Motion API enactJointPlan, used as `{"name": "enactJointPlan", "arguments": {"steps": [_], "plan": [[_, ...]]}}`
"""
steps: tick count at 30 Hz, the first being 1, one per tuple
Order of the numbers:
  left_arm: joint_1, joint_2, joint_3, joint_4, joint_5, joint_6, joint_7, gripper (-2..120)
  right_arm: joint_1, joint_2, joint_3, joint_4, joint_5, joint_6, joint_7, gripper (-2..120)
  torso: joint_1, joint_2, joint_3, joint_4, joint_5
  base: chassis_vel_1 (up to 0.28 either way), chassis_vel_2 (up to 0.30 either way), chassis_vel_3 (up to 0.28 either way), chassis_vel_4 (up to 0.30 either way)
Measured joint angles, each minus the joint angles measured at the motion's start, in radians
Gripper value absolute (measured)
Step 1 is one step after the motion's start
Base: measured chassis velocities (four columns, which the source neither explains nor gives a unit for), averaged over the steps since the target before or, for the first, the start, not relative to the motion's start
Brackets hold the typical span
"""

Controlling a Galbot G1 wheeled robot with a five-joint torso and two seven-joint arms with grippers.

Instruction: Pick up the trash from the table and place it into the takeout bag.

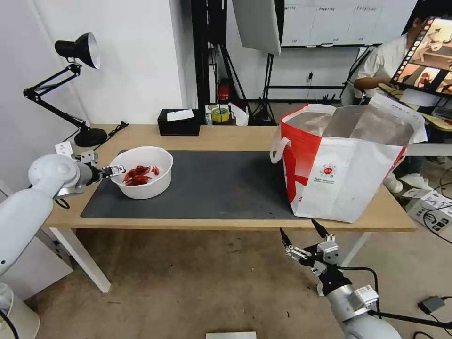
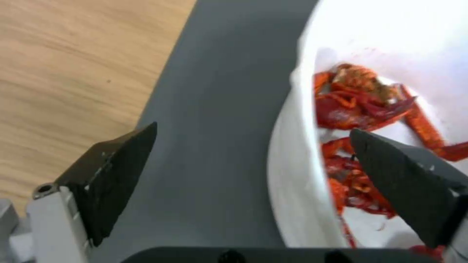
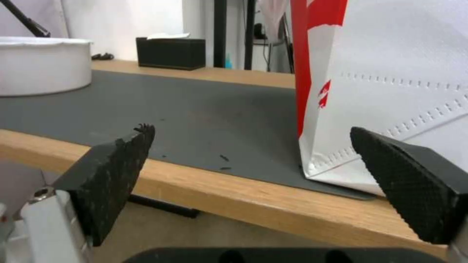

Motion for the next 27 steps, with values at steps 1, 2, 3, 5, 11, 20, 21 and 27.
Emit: {"name": "enactJointPlan", "arguments": {"steps": [1, 2, 3, 5, 11, 20, 21, 27], "plan": [[0.001, 0.002, 0.003, -0.005, 0.0, 0.0, -0.006, 97, 0.0, 0.0, 0.0, 0.0, 0.0, 0.0, 0.0, 100, 0.0, 0.0, 0.0, 0.0, -0.0001, 0.0, 0.0, 0.0, 0.0], [0.001, 0.002, 0.004, -0.008, 0.0, -0.001, -0.007, 95, 0.0, 0.0, 0.0, 0.0, 0.0, 0.0, 0.0, 100, 0.0, 0.0, 0.0, 0.0, 0.0, 0.0, 0.0, 0.0, 0.0], [0.003, 0.003, 0.006, -0.013, 0.0, -0.002, -0.009, 92, 0.0, 0.0, 0.0, 0.0, 0.0, 0.0, 0.0, 100, 0.0, 0.0, 0.0, -0.0001, 0.0, 0.0, 0.0, 0.0, 0.0], [0.004, 0.003, 0.007, -0.014, 0.001, -0.002, -0.011, 89, 0.0, 0.0, 0.0, 0.0, 0.0, 0.0, 0.0, 100, 0.0, 0.0, 0.0, 0.0, 0.0, 0.0, 0.0, 0.0, 0.0], [0.004, 0.001, 0.011, -0.023, 0.002, -0.003, -0.023, 67, 0.0, 0.0, 0.0, 0.0, 0.0, 0.0, 0.0, 100, 0.0, 0.0, 0.0, -0.0001, 0.0, 0.0, 0.0, 0.0, 0.0], [0.014, 0.0, 0.007, -0.052, -0.004, -0.004, -0.042, 37, 0.0, 0.0, 0.0, 0.0, 0.0, 0.0, 0.0, 100, 0.0, 0.0, 0.0, 0.0, 0.0, 0.0, 0.0, 0.0, 0.0], [0.016, 0.001, 0.006, -0.055, -0.004, -0.004, -0.042, 32, 0.0, 0.0, 0.0, 0.0, 0.0, 0.0, 0.0, 100, 0.0, 0.0, 0.0, -0.0001, 0.0, 0.0, 0.0, 0.0, 0.0], [0.017, -0.001, 0.002, -0.064, -0.004, -0.004, -0.052, 15, 0.0, 0.0, 0.0, 0.0, 0.0, 0.0, 0.0, 100, 0.0, 0.0, 0.0, 0.0, 0.0, 0.0, 0.0, 0.0, 0.0]]}}
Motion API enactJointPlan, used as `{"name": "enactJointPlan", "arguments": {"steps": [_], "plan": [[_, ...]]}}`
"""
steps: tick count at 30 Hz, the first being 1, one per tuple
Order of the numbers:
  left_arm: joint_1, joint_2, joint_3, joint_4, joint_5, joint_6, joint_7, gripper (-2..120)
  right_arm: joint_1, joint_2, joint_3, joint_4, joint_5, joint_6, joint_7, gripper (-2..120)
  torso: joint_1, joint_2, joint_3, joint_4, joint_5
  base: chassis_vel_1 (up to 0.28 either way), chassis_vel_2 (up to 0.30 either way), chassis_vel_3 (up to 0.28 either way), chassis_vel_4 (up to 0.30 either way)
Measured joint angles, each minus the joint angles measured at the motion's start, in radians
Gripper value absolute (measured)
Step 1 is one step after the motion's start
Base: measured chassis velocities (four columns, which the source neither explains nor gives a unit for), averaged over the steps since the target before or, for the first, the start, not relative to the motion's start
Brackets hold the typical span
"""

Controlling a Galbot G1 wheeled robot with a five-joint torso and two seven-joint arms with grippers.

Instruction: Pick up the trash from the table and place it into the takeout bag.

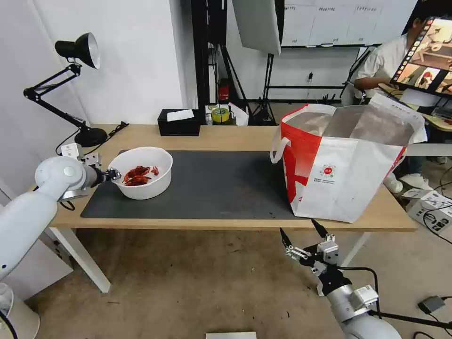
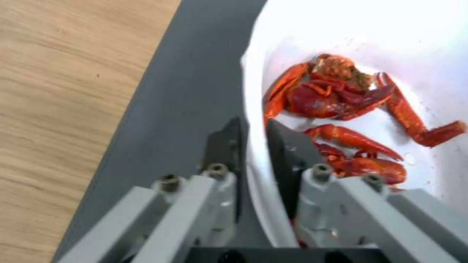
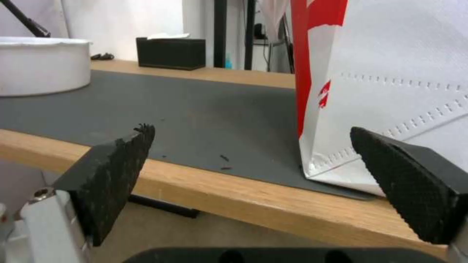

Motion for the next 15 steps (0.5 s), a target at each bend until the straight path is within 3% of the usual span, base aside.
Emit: {"name": "enactJointPlan", "arguments": {"steps": [3, 15], "plan": [[0.001, -0.007, -0.006, -0.015, 0.0, -0.001, -0.012, 0, 0.0, 0.0, 0.0, 0.0, 0.0, 0.0, 0.0, 100, 0.0, 0.0, 0.0, 0.0, 0.0, 0.0, 0.0, 0.0, 0.0], [-0.076, -0.032, 0.009, -0.087, -0.047, -0.002, -0.038, 0, 0.0, 0.0, 0.0, 0.0, 0.0, 0.0, 0.0, 100, 0.0, 0.0, 0.0, 0.0001, -0.0001, 0.0, 0.0, 0.0, 0.0]]}}
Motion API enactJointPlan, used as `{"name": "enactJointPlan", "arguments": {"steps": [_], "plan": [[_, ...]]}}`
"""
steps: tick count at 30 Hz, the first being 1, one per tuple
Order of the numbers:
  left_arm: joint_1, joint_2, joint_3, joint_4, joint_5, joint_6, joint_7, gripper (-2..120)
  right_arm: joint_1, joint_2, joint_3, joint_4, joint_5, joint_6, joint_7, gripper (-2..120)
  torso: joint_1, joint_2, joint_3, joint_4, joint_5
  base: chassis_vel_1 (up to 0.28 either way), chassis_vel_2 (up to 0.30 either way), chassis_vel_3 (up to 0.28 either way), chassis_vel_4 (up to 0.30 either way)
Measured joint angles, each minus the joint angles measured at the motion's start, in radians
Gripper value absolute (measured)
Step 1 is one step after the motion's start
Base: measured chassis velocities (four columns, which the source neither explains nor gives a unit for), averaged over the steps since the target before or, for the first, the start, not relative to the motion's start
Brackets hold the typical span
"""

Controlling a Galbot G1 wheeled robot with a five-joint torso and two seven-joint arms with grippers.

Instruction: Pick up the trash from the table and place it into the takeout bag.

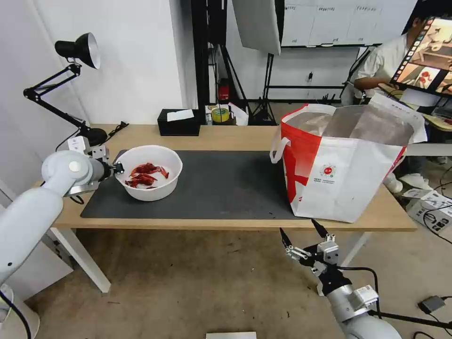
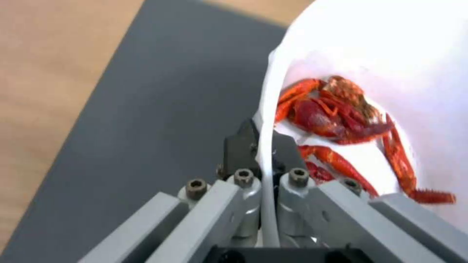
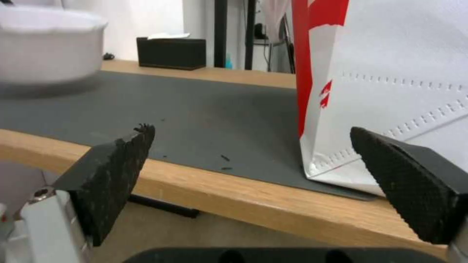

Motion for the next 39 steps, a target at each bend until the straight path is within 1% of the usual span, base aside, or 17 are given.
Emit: {"name": "enactJointPlan", "arguments": {"steps": [5, 9, 13, 15, 17, 20, 21, 22, 23, 25, 26, 29, 30, 33, 34, 37, 39], "plan": [[-0.073, -0.016, 0.025, -0.047, -0.045, -0.001, -0.029, 0, 0.0, 0.0, 0.0, 0.0, 0.0, 0.0, 0.0, 100, 0.0, 0.0, 0.0, -0.0001, 0.0003, 0.0, 0.0, 0.0, 0.0], [-0.171, -0.053, 0.07, -0.073, -0.095, -0.003, -0.068, 0, 0.0, 0.0, 0.0, 0.0, 0.0, 0.0, 0.0, 100, 0.0, 0.0, 0.0, -0.0002, 0.0005, 0.0, 0.0, 0.0, 0.0], [-0.314, -0.107, 0.177, -0.104, -0.167, -0.019, -0.11, 0, 0.0, 0.0, 0.0, 0.0, 0.0, 0.0, 0.0, 100, 0.0, 0.0, 0.0, -0.0003, 0.0003, 0.0, 0.0, 0.0, 0.0], [-0.339, -0.12, 0.193, -0.109, -0.175, -0.022, -0.116, 0, 0.0, 0.0, 0.0, 0.0, 0.0, 0.0, 0.0, 100, 0.0, 0.0, 0.0, -0.0002, 0.0002, 0.0, 0.0, 0.0, 0.0], [-0.406, -0.165, 0.237, -0.116, -0.196, -0.031, -0.137, 0, 0.0, 0.0, 0.0, 0.0, 0.0, 0.0, 0.0, 100, 0.0, 0.0, 0.0, -0.0002, 0.0005, 0.0, 0.0, 0.0, 0.0], [-0.432, -0.188, 0.254, -0.112, -0.201, -0.033, -0.142, 0, 0.0, 0.0, 0.0, 0.0, 0.0, 0.0, 0.0, 100, 0.0, 0.0, 0.0, 0.0, 0.0003, 0.0, 0.0, 0.0, 0.0], [-0.48, -0.235, 0.283, -0.091, -0.205, -0.036, -0.148, 0, 0.0, 0.0, 0.0, 0.0, 0.0, 0.0, 0.0, 100, 0.0, 0.0, 0.0, -0.0003, 0.0005, 0.0, 0.0, 0.0, 0.0], [-0.48, -0.235, 0.283, -0.091, -0.205, -0.036, -0.148, 0, 0.0, 0.0, 0.0, 0.0, 0.0, 0.0, 0.0, 100, 0.0, 0.0, 0.0, -0.0003, 0.0005, 0.0, 0.0, 0.0, 0.0], [-0.505, -0.265, 0.297, -0.077, -0.206, -0.037, -0.149, 0, 0.0, 0.0, 0.0, 0.0, 0.0, 0.0, 0.0, 100, 0.0, 0.0, 0.0, -0.0005, 0.0006, 0.0, 0.0, 0.0, 0.0], [-0.56, -0.35, 0.327, -0.032, -0.205, -0.042, -0.159, 0, 0.0, 0.0, 0.0, 0.0, 0.0, 0.0, 0.0, 100, 0.0, 0.0, 0.0, -0.0004, 0.0006, 0.0, 0.0, 0.0, 0.0], [-0.56, -0.35, 0.327, -0.032, -0.205, -0.042, -0.159, 0, 0.0, 0.0, 0.0, 0.0, 0.0, 0.0, 0.0, 100, 0.0, 0.0, 0.0, -0.0004, 0.0006, 0.0, 0.0, 0.0, 0.0], [-0.596, -0.435, 0.347, 0.016, -0.2, -0.048, -0.166, 0, 0.0, 0.0, 0.0, 0.0, 0.0, 0.0, 0.0, 100, 0.0, 0.0, 0.0, -0.0004, 0.0005, 0.0, 0.0, 0.0, 0.0], [-0.596, -0.435, 0.347, 0.016, -0.2, -0.048, -0.166, 0, 0.0, 0.0, 0.0, 0.0, 0.0, 0.0, 0.0, 100, 0.0, 0.0, 0.0, -0.0004, 0.0005, 0.0, 0.0, 0.0, 0.0], [-0.62, -0.512, 0.362, 0.062, -0.18, -0.057, -0.168, 0, 0.0, 0.0, 0.0, 0.0, 0.0, 0.0, 0.0, 100, 0.0, 0.0, 0.0, -0.0003, 0.0002, 0.0, 0.0, 0.0, 0.0], [-0.62, -0.512, 0.362, 0.062, -0.18, -0.057, -0.168, 0, 0.0, 0.0, 0.0, 0.0, 0.0, 0.0, 0.0, 100, 0.0, 0.0, 0.0, -0.0003, 0.0002, 0.0, 0.0, 0.0, 0.0], [-0.641, -0.589, 0.367, 0.112, -0.162, -0.068, -0.169, 0, 0.0, 0.0, 0.0, 0.0, 0.0, 0.0, 0.0, 100, 0.0, 0.0, 0.0, -0.0001, 0.0003, 0.0, 0.0, 0.0, 0.0], [-0.648, -0.615, 0.368, 0.132, -0.155, -0.072, -0.169, 0, 0.0, 0.0, 0.0, 0.0, 0.0, 0.0, 0.0, 100, 0.0, 0.0, 0.0, -0.0002, 0.0004, 0.0, 0.0, 0.0, 0.0]]}}
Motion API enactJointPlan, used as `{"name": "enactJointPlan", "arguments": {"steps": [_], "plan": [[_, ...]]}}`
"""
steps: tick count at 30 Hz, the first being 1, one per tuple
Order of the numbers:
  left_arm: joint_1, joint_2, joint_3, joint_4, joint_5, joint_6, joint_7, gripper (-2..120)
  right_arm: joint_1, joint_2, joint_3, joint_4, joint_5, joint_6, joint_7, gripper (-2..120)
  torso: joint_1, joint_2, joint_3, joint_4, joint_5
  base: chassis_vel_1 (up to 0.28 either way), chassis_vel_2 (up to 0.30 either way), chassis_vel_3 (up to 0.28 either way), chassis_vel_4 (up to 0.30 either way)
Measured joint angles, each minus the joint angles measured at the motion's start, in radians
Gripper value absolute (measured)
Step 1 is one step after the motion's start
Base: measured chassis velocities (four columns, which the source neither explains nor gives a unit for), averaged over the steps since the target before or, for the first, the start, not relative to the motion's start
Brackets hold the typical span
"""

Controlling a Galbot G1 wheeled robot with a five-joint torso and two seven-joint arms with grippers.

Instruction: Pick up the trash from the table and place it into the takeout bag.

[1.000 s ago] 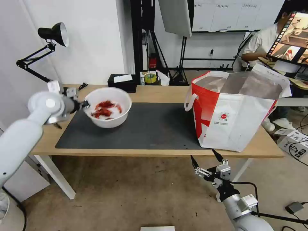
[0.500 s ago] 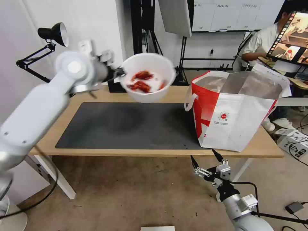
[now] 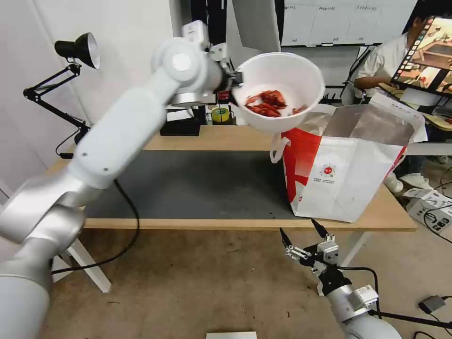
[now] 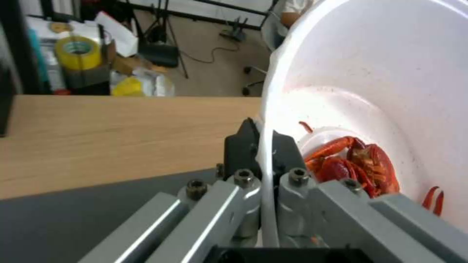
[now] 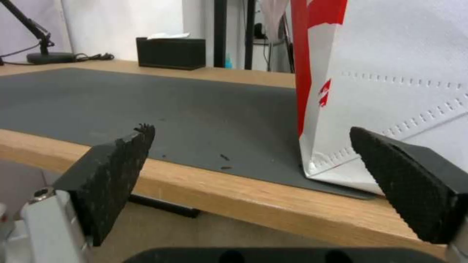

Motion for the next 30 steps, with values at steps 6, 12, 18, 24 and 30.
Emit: {"name": "enactJointPlan", "arguments": {"steps": [6, 12, 18, 24, 30], "plan": [[-0.042, -0.19, 0.045, 0.16, 0.139, -0.071, 0.005, 0, 0.0, 0.0, 0.0, 0.0, 0.0, 0.0, 0.0, 100, 0.0, 0.0, 0.0, 0.0, 0.0001, 0.0, 0.0, 0.0, 0.0], [-0.041, -0.276, 0.112, 0.216, 0.314, -0.149, 0.044, 0, 0.0, 0.0, 0.0, 0.0, 0.0, 0.0, 0.0, 100, 0.0, 0.0, 0.0, -0.0008, 0.0003, 0.0, 0.0, 0.0, 0.0], [-0.012, -0.276, 0.198, 0.205, 0.456, -0.231, 0.079, 0, 0.0, 0.0, 0.0, 0.0, 0.0, 0.0, 0.0, 100, 0.0, 0.0, 0.0, 0.0001, -0.0001, 0.0, 0.0, 0.0, 0.0], [0.016, -0.243, 0.264, 0.164, 0.533, -0.274, 0.101, 0, 0.0, 0.0, 0.0, 0.0, 0.0, 0.0, 0.0, 100, 0.0, 0.0, 0.0, 0.0001, -0.0002, 0.0, 0.0, 0.0, 0.0], [0.03, -0.213, 0.288, 0.102, 0.475, -0.216, 0.113, 0, 0.0, 0.0, 0.0, 0.0, 0.0, 0.0, 0.0, 100, 0.0, 0.0, 0.0, -0.0001, -0.0002, 0.0, 0.0, 0.0, 0.0]]}}
